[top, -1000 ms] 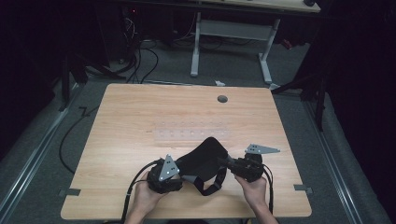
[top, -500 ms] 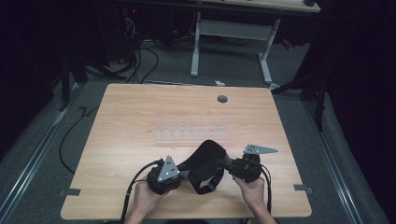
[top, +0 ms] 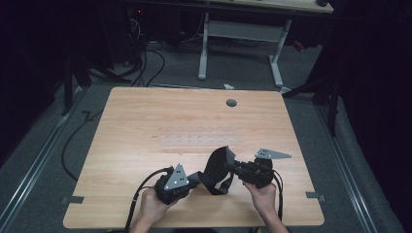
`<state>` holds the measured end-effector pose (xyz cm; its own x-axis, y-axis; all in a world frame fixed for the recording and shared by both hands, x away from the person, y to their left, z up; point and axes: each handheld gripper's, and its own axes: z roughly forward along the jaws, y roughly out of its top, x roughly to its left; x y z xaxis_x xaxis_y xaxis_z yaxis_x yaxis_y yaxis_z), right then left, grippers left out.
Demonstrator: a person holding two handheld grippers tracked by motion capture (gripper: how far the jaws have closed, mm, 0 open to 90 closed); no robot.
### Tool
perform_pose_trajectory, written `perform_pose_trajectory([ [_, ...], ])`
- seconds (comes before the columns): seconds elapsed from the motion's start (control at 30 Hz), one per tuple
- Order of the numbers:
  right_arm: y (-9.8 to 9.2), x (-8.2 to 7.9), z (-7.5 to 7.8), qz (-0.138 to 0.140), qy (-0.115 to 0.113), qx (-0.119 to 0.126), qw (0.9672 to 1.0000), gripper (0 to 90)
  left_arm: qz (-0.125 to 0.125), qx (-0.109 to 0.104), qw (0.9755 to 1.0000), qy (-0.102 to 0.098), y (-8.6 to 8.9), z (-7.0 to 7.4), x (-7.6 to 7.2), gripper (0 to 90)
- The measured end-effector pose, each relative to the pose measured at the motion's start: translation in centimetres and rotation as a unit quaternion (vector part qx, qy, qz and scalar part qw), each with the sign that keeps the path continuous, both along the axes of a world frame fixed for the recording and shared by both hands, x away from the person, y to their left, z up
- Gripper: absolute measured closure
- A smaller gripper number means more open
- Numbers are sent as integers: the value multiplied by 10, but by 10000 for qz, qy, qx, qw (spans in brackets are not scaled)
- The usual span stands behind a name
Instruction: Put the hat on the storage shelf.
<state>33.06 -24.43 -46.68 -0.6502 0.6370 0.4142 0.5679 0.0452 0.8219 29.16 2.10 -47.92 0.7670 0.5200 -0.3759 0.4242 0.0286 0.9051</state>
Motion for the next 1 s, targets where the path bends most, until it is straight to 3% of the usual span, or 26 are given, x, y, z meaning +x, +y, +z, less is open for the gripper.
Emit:
perform_pose_trajectory([
  [0.13, -4, 0, 2, -43, -76, 86, 9999, 620, 76, -131, 9998, 91, 4, 4, 3, 862],
  [0.2, -5, -1, 2, -90, -122, -48, 9999, 589, 191, -232, 9994, 164, 7, 6, 5, 861],
  [0.3, -9, -2, -3, -176, -138, -248, 9994, 541, 337, -550, 9972, 384, 17, 11, 12, 861],
  [0.37, -11, -2, -9, -288, -141, -495, 9983, 512, 393, -555, 9969, 386, 19, 11, 13, 860],
  [0.53, -18, 1, -23, -513, 7, -779, 9956, 483, 525, -644, 9958, 383, 25, 14, 15, 860],
  [0.67, -26, 2, -41, -1023, -5, -1487, 9836, 473, 610, -755, 9945, 390, 29, 15, 18, 860],
  [0.7, -26, 2, -41, -1023, -5, -1487, 9836, 473, 610, -755, 9945, 390, 29, 15, 18, 860],
  [0.73, -27, 2, -44, -1069, 9, -1583, 9816, 473, 641, -800, 9940, 393, 30, 16, 19, 860],
  [0.77, -31, 2, -49, -1221, 32, -1825, 9756, 472, 659, -815, 9937, 388, 31, 16, 20, 860],
  [0.8, -31, 2, -49, -1221, 32, -1825, 9756, 472, 695, -872, 9930, 400, 32, 17, 21, 860],
  [0.9, -35, 2, -56, -1422, 65, -2133, 9666, 465, 751, -964, 9917, 405, 35, 19, 22, 859],
  [1.0, -36, 3, -59, -1463, 106, -2262, 9630, 458, 849, -1018, 9903, 405, 40, 21, 25, 859],
])
